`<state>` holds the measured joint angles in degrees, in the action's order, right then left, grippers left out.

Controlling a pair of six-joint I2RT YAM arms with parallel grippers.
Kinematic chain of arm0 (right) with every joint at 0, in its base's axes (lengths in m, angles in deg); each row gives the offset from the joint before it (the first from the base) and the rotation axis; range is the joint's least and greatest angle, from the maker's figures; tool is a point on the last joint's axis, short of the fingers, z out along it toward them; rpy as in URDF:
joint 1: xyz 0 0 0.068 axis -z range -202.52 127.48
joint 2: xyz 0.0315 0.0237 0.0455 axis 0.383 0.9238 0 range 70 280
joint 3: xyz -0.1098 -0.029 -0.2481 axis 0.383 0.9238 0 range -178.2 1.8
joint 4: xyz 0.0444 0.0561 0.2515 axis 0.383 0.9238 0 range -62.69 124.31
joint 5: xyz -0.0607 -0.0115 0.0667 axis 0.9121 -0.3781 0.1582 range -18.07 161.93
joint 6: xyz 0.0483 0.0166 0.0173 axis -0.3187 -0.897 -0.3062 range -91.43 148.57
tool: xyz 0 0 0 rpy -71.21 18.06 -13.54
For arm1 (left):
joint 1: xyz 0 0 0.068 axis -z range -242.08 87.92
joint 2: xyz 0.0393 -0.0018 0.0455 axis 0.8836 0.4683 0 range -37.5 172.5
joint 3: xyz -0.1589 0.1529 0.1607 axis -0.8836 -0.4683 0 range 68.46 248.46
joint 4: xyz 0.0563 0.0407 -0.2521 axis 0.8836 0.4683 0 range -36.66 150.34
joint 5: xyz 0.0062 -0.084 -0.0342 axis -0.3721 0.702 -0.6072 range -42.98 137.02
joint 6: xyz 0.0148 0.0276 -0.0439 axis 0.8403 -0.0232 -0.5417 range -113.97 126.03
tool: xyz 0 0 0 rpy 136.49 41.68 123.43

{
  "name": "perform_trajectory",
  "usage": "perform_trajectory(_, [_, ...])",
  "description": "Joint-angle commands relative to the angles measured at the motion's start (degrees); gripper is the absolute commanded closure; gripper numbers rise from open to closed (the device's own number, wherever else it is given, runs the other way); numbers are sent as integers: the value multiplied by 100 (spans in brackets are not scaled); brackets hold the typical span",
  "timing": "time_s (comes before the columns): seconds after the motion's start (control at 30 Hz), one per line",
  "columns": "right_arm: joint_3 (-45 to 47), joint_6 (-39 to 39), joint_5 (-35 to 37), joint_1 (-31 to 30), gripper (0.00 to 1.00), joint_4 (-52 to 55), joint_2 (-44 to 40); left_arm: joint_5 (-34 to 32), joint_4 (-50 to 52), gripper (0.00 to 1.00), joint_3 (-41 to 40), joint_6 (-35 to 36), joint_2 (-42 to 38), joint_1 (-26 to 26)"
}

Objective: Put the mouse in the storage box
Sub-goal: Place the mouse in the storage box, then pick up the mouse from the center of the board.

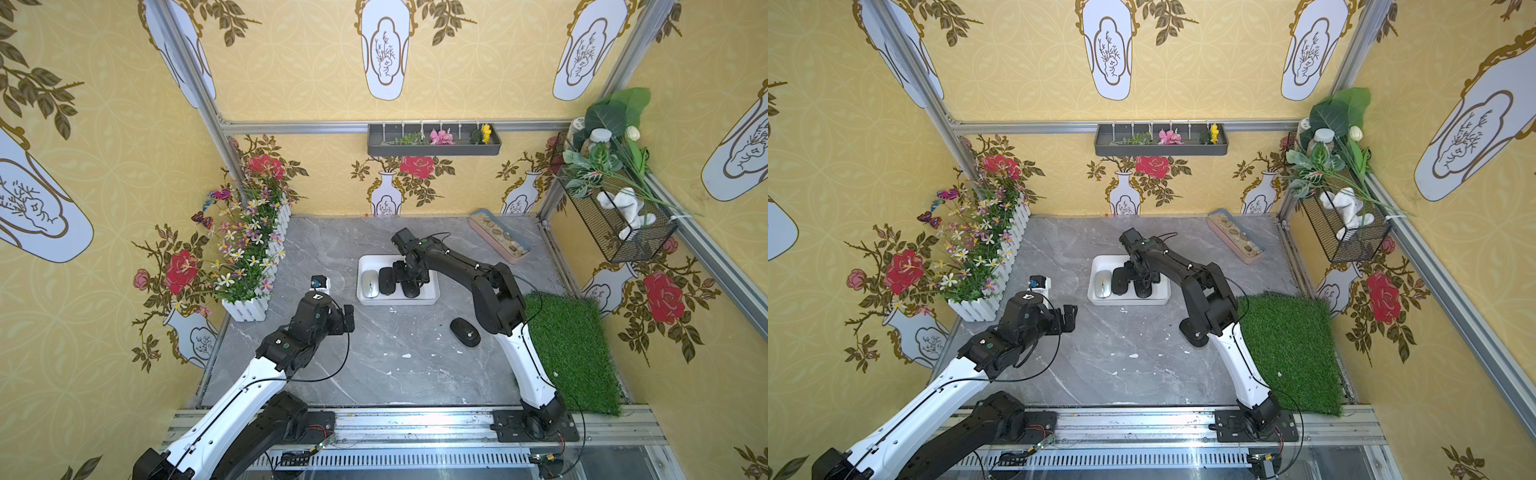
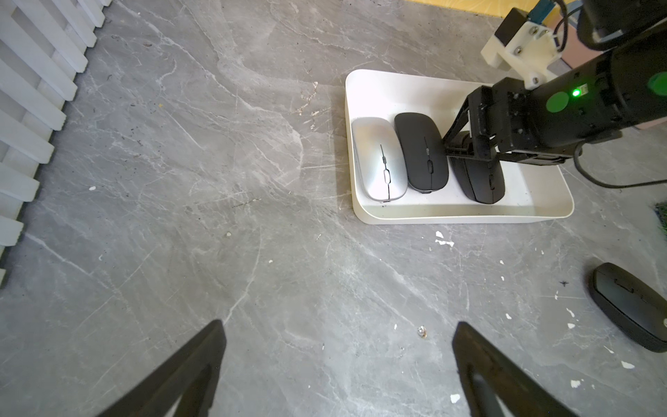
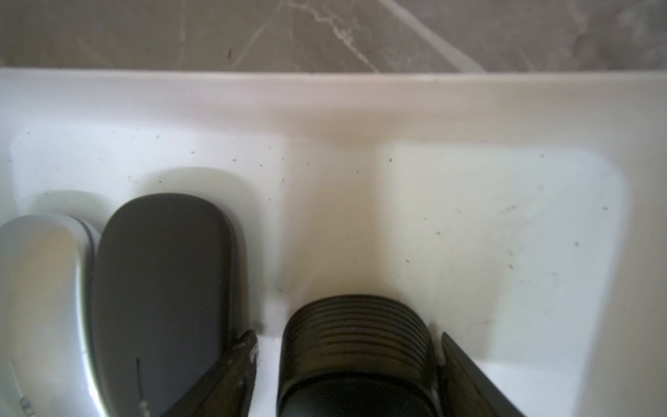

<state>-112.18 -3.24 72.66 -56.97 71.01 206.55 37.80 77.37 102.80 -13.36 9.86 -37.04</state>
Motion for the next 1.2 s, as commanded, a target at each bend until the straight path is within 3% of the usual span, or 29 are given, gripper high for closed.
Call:
perform_trajectory(0.0, [-70,-69,-181,34,17,-2,-44,11,-20,0,53,-47,109,-8])
perform_trajectory(0.13, [-276,267,128,91,15,279,-340,83,-104,0,160,-17,236,-5])
perform_trajectory(0.23, [-90,689,184,149,13,310,-1008,230,-173,0,386,183,330,10])
perform_trajectory(0.47, [2032,1179,90,621,4,932,-3320,579,-500,0,691,625,495,10])
perform_trajectory(0.67, [3496,892,-248,756,1,2067,-4418,912,-925,0,588,686,640,30])
perform_trajectory(0.83, [4178,611,-280,537,0,2024,-4634,1298,-1049,0,691,906,790,32])
perform_trajectory(1.07, [4501,629,-122,410,2,1606,-4149,1408,-1050,0,670,1098,755,29])
perform_trajectory(1.17, [4536,694,-33,396,2,1510,-3867,2383,-1325,0,623,1296,582,32])
